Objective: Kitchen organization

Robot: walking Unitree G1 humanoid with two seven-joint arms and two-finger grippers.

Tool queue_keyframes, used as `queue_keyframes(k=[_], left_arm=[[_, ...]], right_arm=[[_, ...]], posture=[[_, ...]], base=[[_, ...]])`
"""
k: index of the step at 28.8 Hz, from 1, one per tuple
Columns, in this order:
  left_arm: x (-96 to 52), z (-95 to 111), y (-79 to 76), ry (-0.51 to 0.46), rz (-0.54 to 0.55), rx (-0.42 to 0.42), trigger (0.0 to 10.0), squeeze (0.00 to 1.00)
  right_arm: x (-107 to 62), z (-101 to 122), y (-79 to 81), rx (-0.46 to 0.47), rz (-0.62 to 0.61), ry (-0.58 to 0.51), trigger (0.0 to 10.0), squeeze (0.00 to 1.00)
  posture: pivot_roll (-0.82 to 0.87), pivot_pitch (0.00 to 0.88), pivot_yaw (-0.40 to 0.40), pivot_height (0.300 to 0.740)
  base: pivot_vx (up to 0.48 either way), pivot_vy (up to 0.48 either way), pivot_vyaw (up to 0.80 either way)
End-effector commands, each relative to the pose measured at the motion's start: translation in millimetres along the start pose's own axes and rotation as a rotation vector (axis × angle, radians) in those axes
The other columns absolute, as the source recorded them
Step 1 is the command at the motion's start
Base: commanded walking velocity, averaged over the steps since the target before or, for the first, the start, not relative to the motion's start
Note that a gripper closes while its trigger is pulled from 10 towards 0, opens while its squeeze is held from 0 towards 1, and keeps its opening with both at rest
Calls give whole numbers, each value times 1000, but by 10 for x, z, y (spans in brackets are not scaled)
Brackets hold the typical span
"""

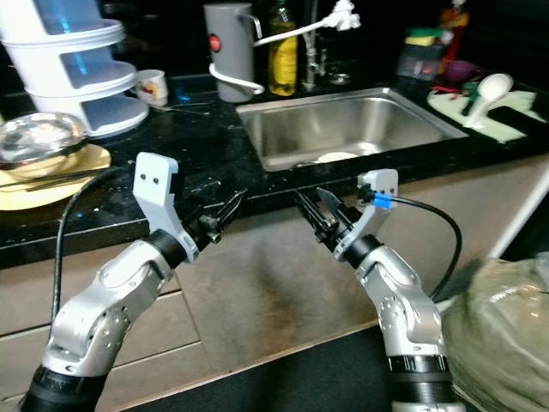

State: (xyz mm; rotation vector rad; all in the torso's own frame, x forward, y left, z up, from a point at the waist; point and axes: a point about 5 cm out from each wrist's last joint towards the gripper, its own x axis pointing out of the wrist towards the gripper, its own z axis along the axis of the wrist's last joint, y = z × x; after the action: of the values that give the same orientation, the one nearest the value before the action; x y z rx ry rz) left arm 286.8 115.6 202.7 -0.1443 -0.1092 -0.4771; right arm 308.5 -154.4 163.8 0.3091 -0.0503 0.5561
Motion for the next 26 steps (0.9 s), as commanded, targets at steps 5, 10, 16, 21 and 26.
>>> queue_keyframes(k=[5,10,16,21,26], left_arm=[[-39,-46,102,6,41,25,10000,0],[-34,-10,154,-21,85,47,10000,0],[-44,99,254,-65,155,70,10000,0],[-23,153,268,-86,165,87,10000,0],[17,170,239,-98,162,91,10000,0]], right_arm=[[-15,-22,52,5,71,15,10000,0],[2,22,94,-5,102,1,10000,0],[38,75,151,-6,130,-24,10000,0],[83,132,201,-2,159,-53,10000,0],[102,170,233,-2,178,-68,10000,0]], posture=[[-51,0,-37,740],[-51,0,-39,740],[-43,0,-42,740],[-37,0,-44,740],[-40,0,-43,740]], base=[[0,0,467],[0,0,775],[0,0,774],[0,0,769],[0,0,769]])
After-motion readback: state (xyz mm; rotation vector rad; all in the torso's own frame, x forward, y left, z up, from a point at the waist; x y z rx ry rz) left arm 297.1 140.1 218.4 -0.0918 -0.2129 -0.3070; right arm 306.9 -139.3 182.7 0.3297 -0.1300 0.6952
